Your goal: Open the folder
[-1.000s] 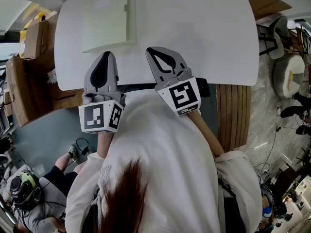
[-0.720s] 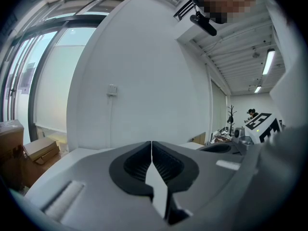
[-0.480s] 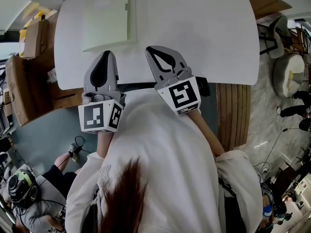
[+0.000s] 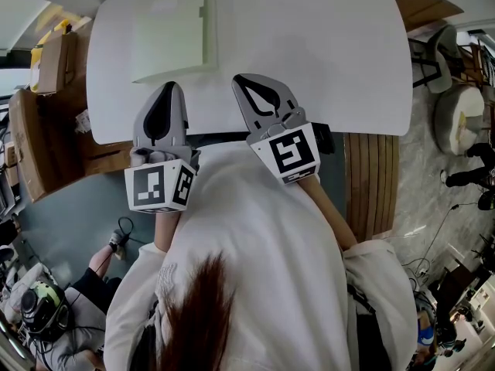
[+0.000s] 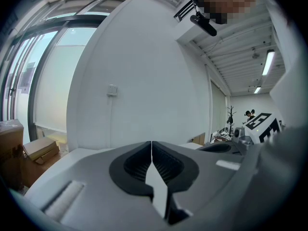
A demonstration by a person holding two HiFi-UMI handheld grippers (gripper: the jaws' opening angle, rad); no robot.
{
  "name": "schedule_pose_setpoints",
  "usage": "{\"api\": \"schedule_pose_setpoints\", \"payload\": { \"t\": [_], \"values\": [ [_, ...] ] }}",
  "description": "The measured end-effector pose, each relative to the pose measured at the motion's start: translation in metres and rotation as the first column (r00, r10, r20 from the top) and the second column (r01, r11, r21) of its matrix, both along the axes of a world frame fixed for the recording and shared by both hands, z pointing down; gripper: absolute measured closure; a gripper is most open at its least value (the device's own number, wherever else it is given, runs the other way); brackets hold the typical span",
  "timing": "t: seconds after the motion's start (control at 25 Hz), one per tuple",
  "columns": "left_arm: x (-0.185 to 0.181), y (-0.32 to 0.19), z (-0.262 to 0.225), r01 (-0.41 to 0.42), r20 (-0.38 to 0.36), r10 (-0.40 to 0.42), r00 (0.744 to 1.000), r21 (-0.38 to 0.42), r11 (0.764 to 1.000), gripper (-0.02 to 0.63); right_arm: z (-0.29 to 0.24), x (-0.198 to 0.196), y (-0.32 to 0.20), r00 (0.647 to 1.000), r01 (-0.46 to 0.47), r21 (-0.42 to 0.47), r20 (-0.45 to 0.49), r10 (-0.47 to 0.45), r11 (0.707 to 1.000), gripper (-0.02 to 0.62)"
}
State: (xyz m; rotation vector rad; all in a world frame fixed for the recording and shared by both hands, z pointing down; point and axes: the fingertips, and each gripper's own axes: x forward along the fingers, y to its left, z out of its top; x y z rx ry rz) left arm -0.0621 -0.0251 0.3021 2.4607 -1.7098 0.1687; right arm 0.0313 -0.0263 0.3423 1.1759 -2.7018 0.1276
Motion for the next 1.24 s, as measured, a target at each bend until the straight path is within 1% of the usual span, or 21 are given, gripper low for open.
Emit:
{"api": "schedule_pose_setpoints", "payload": {
  "t": [0.4,0.68,1.24],
  "values": [
    [-0.0003,-0.0033,-0.0002,0.009,0.000,-0.009,1.000,0.001,1.000,0.598,0.0001,0.0003,-0.0047,1.000,0.004,0.010,-0.011,-0.004,1.000,0.591],
    [0.0028,-0.0052,0.0008,0.001,0.000,-0.001,1.000,-0.001,1.000,0.598,0.0009,0.0027,-0.0064,1.000,0.001,0.007,-0.014,-0.001,1.000,0.592],
    [0.0066,-0.0053,0.0001,0.012,0.002,-0.012,1.000,-0.011,1.000,0.597,0.0007,0.0065,-0.0062,1.000,0.004,0.004,-0.012,-0.004,1.000,0.592]
  ]
}}
